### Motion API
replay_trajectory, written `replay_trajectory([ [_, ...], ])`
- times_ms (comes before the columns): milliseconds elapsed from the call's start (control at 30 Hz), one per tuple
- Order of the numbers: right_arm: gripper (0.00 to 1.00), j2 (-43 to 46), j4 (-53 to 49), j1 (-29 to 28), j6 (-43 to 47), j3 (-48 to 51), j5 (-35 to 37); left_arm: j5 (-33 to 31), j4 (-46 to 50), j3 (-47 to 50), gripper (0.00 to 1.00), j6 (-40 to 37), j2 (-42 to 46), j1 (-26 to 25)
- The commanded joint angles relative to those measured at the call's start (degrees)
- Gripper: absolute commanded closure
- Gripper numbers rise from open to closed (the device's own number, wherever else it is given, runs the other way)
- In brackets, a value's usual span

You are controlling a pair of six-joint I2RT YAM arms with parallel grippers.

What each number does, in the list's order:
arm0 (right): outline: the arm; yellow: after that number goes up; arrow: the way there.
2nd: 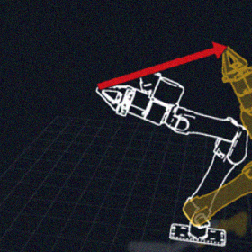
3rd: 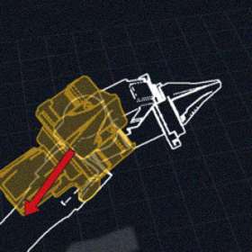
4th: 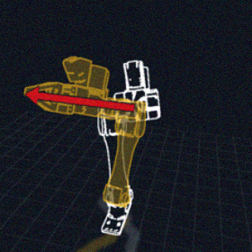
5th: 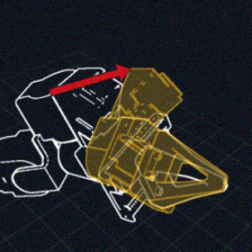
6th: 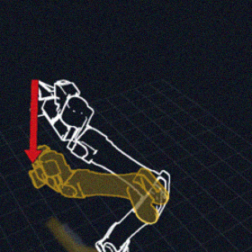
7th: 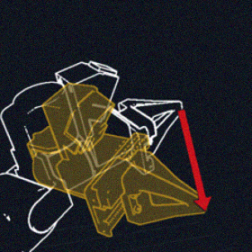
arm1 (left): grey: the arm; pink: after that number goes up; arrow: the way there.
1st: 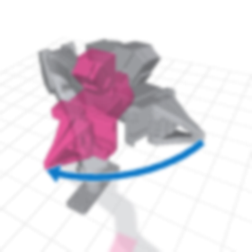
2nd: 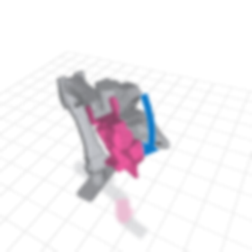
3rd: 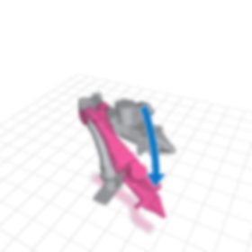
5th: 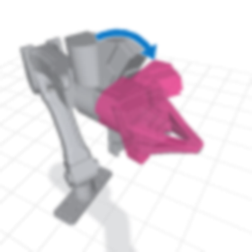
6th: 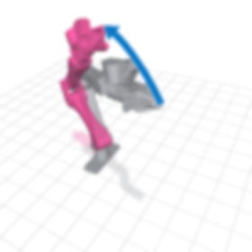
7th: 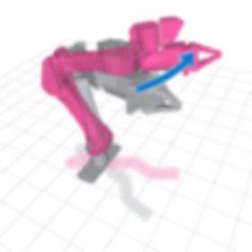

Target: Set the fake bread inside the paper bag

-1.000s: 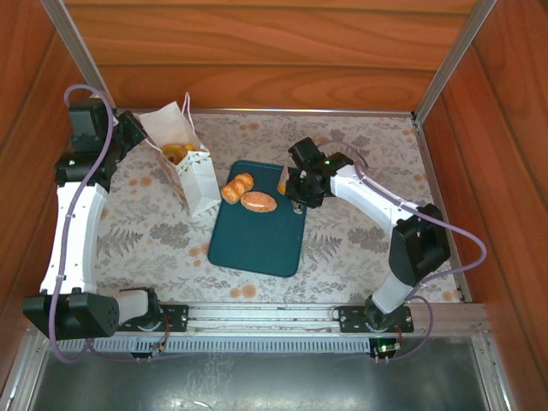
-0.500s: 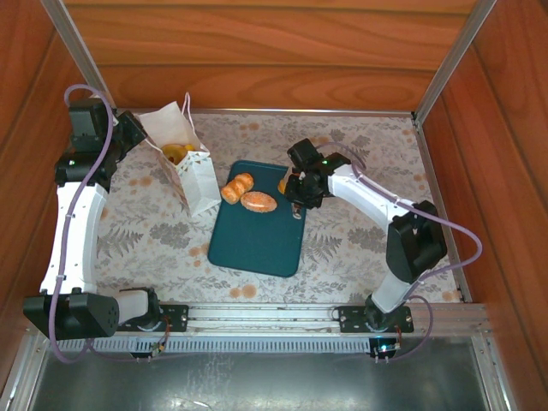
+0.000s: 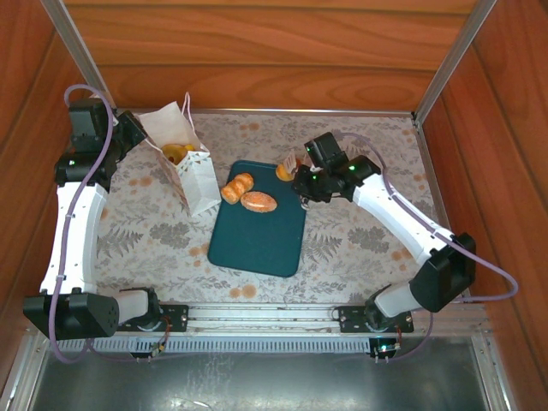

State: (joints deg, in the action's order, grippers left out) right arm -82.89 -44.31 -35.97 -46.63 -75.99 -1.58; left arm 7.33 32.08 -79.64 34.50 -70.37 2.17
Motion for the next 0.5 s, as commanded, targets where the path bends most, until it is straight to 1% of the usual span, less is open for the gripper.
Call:
replay_trajectory([
  [0,0.74,3.10,3.64,0.13,0.84,-0.20,-3.15,0.13,-1.05,0.28,1.00,0.39,0.65,-0.47],
  [167,0.75,3.97,4.26,-1.66,1.06,-3.62,-5.16,0.13,-1.10,0.30,1.00,0.57,0.67,-0.45],
  [467,0.75,2.17,5.03,-9.54,2.72,-16.19,-4.70,-0.01,-1.07,-0.06,1.00,0.48,0.49,-0.44],
])
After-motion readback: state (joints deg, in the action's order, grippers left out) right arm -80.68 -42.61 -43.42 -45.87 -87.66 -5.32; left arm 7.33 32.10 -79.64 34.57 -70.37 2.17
